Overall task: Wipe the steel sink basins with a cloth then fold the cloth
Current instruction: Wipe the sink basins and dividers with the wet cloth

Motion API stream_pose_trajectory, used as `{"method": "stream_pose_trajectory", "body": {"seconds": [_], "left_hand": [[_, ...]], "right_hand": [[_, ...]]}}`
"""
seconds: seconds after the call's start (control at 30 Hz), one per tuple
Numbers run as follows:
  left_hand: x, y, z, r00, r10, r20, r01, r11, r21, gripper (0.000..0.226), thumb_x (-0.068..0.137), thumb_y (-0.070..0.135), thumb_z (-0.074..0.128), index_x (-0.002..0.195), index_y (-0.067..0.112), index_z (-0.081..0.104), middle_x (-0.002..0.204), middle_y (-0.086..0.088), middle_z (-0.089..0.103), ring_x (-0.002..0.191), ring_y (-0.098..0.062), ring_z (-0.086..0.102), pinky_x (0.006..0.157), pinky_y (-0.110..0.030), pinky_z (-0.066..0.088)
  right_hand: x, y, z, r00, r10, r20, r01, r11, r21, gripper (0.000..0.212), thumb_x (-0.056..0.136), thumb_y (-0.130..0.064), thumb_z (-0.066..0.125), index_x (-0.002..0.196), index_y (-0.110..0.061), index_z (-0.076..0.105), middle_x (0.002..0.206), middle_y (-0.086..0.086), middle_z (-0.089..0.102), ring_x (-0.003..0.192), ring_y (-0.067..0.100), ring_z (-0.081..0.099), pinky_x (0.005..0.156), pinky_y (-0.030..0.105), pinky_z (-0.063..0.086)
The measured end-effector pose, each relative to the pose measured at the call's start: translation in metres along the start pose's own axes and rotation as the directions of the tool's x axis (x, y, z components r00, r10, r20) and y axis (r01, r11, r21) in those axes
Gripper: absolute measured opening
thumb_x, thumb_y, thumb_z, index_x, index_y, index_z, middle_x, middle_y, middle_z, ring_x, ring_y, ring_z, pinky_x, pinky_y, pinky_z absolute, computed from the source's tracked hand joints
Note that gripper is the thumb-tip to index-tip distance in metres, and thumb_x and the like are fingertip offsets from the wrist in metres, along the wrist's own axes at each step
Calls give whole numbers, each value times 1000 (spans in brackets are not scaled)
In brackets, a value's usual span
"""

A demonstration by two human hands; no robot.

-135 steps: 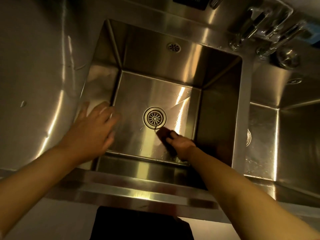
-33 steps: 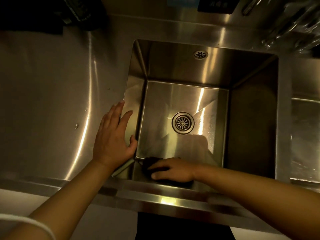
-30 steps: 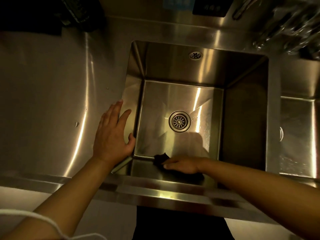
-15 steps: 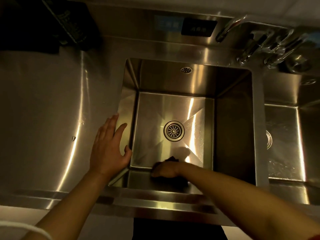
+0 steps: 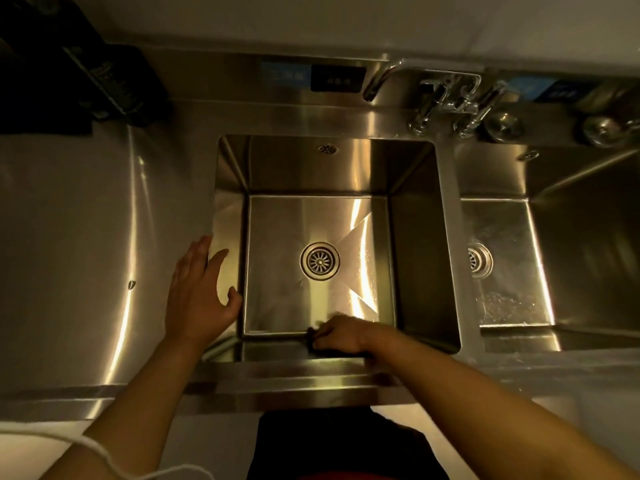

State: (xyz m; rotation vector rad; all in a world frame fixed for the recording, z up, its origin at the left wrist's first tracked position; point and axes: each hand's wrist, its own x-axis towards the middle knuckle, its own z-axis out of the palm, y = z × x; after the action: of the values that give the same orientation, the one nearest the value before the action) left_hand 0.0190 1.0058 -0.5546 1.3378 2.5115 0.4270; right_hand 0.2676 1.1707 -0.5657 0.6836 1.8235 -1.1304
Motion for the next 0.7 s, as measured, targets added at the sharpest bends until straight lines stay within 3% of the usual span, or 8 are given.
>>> {"method": "stream_pose_trajectory", "body": {"seconds": [0.1, 0.2, 0.33, 0.4, 0.5, 0.53, 0.63, 0.7], "left_hand": [[-2, 0, 1, 1000, 11, 5, -11, 1000, 0, 74, 80, 42, 58, 150, 23, 45, 171, -2, 19, 157, -27, 19, 121, -52, 32], [-2, -2, 3, 1000, 30, -4, -30, 1000, 8, 73, 79, 42, 58, 149, 23, 46, 170, -4, 20, 157, -29, 18, 121, -53, 32], [-2, -2, 2, 999, 42, 15, -42, 999, 27, 74, 79, 46, 56, 148, 22, 46, 169, -8, 21, 156, -33, 20, 121, -55, 31], [-2, 0, 0, 998, 55, 32, -56, 997, 45, 74, 78, 49, 54, 147, 22, 47, 167, -11, 23, 155, -36, 22, 121, -56, 30], [-5, 7, -5, 997, 66, 47, -68, 996, 49, 73, 79, 47, 57, 147, 21, 49, 167, -14, 24, 155, -39, 21, 122, -57, 26], [-6, 11, -6, 997, 54, 46, -55, 998, 31, 72, 81, 45, 61, 147, 20, 49, 166, -15, 24, 155, -39, 20, 123, -58, 24], [-12, 36, -11, 996, 44, 77, -40, 998, -52, 70, 86, 32, 73, 149, 18, 47, 164, -15, 31, 151, -39, 27, 122, -58, 28], [-19, 57, -12, 990, 85, 109, -75, 992, -97, 68, 86, 32, 71, 148, 11, 51, 161, -19, 37, 148, -41, 33, 120, -56, 30]], "right_hand": [[-22, 50, -8, 975, 220, -24, -221, 973, -62, 43, 96, -48, 60, 129, -22, 68, 131, 6, 65, 117, 26, 61, 103, 41, 50], [-41, 86, -10, 943, 299, -149, -302, 953, -3, 38, 93, -40, 68, 125, -20, 71, 123, 5, 69, 111, 23, 64, 100, 39, 53], [-66, 89, -1, 894, 211, -395, -162, 975, 154, 27, 91, -30, 74, 118, -26, 75, 115, -2, 73, 107, 19, 67, 99, 36, 54], [-80, 84, 2, 836, 170, -522, -78, 978, 194, 29, 92, -27, 72, 121, -28, 73, 114, -5, 73, 103, 14, 67, 94, 34, 55], [-104, 75, 0, 730, 127, -671, 42, 972, 230, 32, 90, -24, 72, 120, -36, 71, 97, -21, 69, 88, 0, 66, 79, 20, 50], [-111, 72, -1, 695, 116, -710, 77, 969, 234, 32, 90, -24, 72, 120, -36, 71, 97, -21, 69, 90, 3, 67, 78, 20, 51], [-132, 62, -6, 593, 150, -791, 139, 949, 284, 38, 89, -28, 72, 127, -30, 69, 117, -1, 70, 105, 20, 68, 91, 40, 56], [-145, 58, -9, 521, 166, -837, 184, 936, 300, 42, 89, -30, 72, 131, -29, 66, 123, 2, 69, 109, 22, 67, 95, 40, 55]]}}
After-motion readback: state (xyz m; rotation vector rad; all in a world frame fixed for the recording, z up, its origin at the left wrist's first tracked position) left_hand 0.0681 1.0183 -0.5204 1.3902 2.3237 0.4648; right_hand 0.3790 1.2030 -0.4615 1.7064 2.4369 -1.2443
